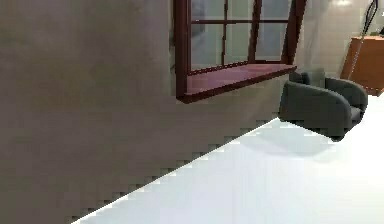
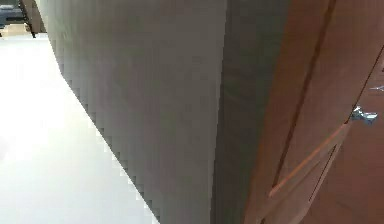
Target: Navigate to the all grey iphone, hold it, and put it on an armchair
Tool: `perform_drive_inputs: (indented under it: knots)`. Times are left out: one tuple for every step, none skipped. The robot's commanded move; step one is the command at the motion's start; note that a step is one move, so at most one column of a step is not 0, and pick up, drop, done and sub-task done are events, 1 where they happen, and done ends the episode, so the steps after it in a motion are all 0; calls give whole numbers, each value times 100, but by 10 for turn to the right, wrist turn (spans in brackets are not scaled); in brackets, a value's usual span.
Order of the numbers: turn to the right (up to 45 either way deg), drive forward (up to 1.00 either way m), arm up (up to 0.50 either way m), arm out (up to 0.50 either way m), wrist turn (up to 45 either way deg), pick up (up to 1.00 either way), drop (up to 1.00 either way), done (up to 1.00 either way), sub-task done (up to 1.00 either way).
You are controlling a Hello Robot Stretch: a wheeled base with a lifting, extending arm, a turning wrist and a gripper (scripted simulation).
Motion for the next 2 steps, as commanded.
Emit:
perform_drive_inputs:
  knots:
    - [450,0,0,0,0,0,0,0,0]
    - [30,0,0,0,0,0,0,0,0]
